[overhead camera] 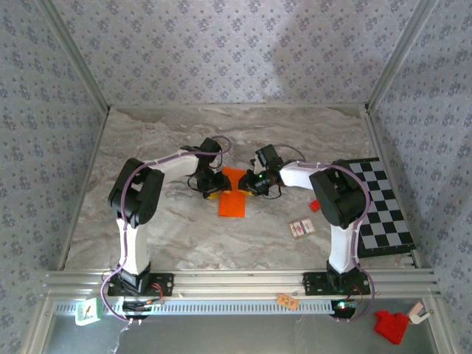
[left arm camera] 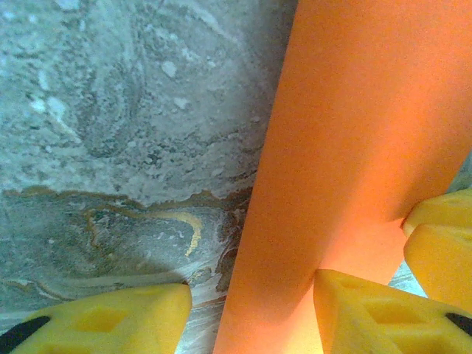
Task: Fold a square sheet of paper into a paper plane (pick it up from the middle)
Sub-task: Hold the square sheet of paper at the center of the table, then first fold the square sheet of paper in half at the center of the table.
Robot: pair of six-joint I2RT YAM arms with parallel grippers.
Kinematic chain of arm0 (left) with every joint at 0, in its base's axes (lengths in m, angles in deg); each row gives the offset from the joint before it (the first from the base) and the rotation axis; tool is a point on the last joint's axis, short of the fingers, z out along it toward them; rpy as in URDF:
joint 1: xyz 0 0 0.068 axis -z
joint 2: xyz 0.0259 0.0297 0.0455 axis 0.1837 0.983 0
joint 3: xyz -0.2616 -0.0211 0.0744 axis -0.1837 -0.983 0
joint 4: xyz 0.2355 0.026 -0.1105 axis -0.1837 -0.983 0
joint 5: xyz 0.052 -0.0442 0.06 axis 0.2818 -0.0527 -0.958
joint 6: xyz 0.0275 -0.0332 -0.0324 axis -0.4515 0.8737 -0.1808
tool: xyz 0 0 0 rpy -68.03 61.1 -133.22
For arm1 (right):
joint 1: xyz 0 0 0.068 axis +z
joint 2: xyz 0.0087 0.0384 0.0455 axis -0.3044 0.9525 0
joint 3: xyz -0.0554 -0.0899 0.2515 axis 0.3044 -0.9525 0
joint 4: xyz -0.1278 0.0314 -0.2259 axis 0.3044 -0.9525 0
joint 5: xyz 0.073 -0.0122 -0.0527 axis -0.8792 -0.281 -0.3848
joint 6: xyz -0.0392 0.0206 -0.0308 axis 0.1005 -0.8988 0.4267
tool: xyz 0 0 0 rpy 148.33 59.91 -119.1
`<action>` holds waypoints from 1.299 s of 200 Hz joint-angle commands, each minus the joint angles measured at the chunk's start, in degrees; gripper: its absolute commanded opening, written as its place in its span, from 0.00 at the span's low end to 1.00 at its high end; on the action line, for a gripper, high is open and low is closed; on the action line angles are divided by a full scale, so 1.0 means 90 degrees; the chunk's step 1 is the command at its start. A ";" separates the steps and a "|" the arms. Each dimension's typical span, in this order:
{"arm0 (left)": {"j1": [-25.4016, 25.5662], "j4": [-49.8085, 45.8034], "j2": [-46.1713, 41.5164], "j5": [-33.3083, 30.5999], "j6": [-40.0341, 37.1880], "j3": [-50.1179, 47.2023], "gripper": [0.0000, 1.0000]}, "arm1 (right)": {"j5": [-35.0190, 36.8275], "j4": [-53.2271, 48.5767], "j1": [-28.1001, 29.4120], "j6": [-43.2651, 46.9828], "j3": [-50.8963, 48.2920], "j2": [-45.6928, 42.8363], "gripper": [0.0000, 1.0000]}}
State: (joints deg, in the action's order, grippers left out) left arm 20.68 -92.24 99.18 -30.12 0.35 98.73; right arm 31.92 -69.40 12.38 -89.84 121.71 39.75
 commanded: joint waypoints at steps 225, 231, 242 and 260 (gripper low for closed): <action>-0.0028 0.2056 -0.0616 0.1344 0.0726 -0.0667 0.20 | 0.2222 -0.2858 0.0330 0.1115 0.1044 0.1161 0.15; -0.0027 0.2039 -0.0580 0.1350 0.0708 -0.0658 0.20 | 0.2229 -0.2876 0.0331 0.1114 0.1055 0.1169 0.15; -0.0028 0.1997 -0.0504 0.1354 0.0683 -0.0639 0.20 | 0.2241 -0.2876 0.0336 0.1116 0.1065 0.1185 0.15; -0.0029 0.1906 -0.0412 0.1313 0.0605 -0.0600 0.19 | 0.2261 -0.2913 0.0329 0.1116 0.1112 0.1236 0.15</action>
State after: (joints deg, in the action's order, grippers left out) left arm 20.20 -72.86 94.15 -18.95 7.67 91.37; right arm 42.98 -88.33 15.55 -80.39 134.30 44.34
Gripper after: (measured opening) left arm 0.197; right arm 0.150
